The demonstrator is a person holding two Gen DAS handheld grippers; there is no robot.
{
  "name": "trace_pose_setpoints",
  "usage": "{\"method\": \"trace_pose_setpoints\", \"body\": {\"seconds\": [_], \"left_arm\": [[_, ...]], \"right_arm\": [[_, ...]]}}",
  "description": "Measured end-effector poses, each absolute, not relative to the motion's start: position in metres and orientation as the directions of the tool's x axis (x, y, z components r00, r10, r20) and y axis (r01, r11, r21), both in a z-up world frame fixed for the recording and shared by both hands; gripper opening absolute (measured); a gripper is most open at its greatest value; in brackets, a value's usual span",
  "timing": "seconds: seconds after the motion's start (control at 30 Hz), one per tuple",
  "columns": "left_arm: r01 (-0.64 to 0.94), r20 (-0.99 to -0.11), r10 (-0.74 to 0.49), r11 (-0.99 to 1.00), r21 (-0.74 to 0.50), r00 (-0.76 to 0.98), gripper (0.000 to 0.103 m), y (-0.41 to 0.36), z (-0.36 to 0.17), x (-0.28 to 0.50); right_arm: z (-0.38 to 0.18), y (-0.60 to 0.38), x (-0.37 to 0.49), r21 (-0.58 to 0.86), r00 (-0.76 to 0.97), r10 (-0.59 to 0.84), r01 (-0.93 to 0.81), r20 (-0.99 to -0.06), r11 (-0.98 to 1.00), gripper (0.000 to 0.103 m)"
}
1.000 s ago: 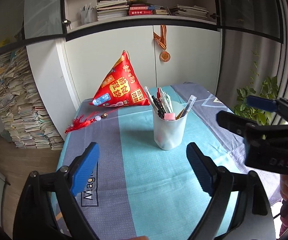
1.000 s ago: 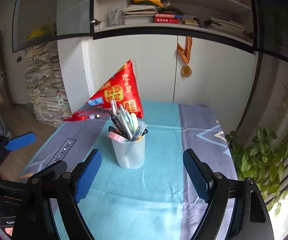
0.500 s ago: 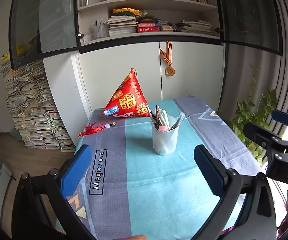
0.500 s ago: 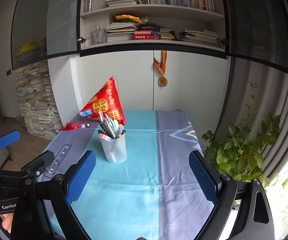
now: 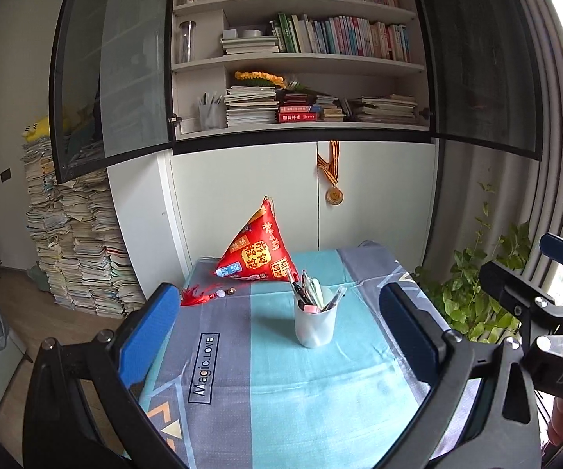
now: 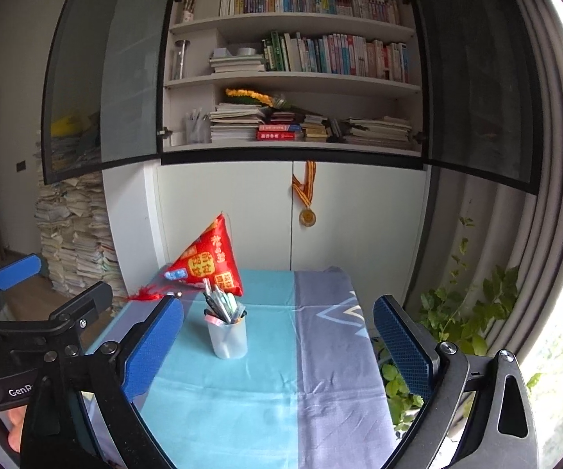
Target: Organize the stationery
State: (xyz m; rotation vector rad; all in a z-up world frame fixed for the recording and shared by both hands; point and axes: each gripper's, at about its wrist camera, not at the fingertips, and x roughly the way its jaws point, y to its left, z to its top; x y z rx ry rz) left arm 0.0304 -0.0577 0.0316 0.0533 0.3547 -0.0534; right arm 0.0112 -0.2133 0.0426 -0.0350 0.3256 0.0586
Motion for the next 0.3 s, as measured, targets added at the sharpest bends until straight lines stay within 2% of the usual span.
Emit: {"method": "trace_pose_setpoints", "body": {"seconds": [0.3], "left_arm": [[0.069, -0.355, -0.050, 0.997, 0.043, 0.934, 0.102, -0.0564, 0.0306, 0.0297]], "right_arm": [[0.0424, -0.2149, 0.0088, -0.015, 0.949, 0.043, -0.050, -0.312, 0.999, 0.099]]}}
